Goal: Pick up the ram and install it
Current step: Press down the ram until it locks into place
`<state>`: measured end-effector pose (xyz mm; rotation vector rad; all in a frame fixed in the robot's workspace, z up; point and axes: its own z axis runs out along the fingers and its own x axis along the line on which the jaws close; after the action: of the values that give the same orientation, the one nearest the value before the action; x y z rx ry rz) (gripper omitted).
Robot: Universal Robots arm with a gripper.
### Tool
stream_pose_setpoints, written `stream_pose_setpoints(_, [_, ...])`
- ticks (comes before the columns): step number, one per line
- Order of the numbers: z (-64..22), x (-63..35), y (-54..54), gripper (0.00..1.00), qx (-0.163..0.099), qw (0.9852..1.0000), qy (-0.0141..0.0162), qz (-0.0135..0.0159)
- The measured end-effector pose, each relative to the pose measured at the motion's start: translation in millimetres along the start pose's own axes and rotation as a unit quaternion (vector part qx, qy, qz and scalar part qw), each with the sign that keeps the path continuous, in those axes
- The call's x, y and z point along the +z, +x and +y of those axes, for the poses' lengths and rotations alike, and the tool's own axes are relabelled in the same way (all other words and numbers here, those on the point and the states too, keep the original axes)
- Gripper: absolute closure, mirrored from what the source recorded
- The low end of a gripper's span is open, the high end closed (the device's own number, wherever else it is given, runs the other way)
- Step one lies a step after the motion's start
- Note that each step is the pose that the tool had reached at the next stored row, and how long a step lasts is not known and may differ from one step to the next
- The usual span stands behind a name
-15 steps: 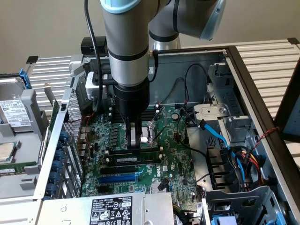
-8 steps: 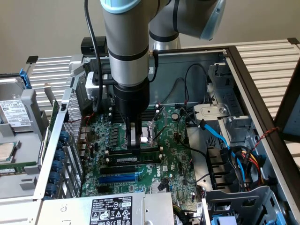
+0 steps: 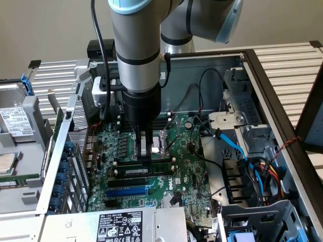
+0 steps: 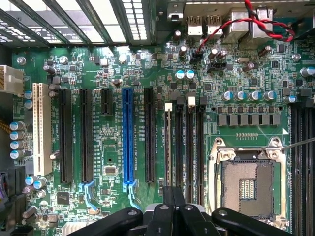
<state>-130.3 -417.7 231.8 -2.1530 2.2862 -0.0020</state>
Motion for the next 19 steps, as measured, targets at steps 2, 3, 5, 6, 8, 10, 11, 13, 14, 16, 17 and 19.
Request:
stream_pose_setpoints(2, [0.0, -5.7, 0.1, 0.89, 0.000, 1.0000, -0.0001, 0.0007])
stream_pose_setpoints(3, [0.0, -8.0, 0.1, 0.89, 0.000, 1.0000, -0.0002, 0.0012])
stream_pose_setpoints(5, [0.0, -11.8, 0.1, 0.89, 0.000, 1.0000, -0.0002, 0.0018])
stream_pose_setpoints(6, [0.0, -13.2, 0.1, 0.89, 0.000, 1.0000, -0.0002, 0.0018])
stream_pose_setpoints(8, [0.0, -14.2, 0.1, 0.89, 0.000, 1.0000, -0.0001, 0.0018])
stream_pose_setpoints(10, [0.0, -14.1, 0.0, 0.89, 0.000, 1.0000, -0.0001, 0.0018])
stream_pose_setpoints(11, [0.0, -14.2, 0.1, 0.89, 0.000, 1.0000, -0.0001, 0.0018])
stream_pose_setpoints(13, [0.1, -14.2, 0.1, 0.89, 0.000, 1.0000, -0.0001, 0.0019])
stream_pose_setpoints(14, [0.1, -14.2, 0.1, 0.89, 0.000, 1.0000, -0.0001, 0.0019])
stream_pose_setpoints(16, [0.0, -14.2, 0.1, 0.89, 0.000, 1.0000, -0.0001, 0.0019])
stream_pose_setpoints(17, [0.0, -14.2, 0.1, 0.89, 0.000, 1.0000, -0.0001, 0.0019])
stream_pose_setpoints(19, [0.0, -14.2, 0.1, 0.89, 0.000, 1.0000, -0.0002, 0.0019])
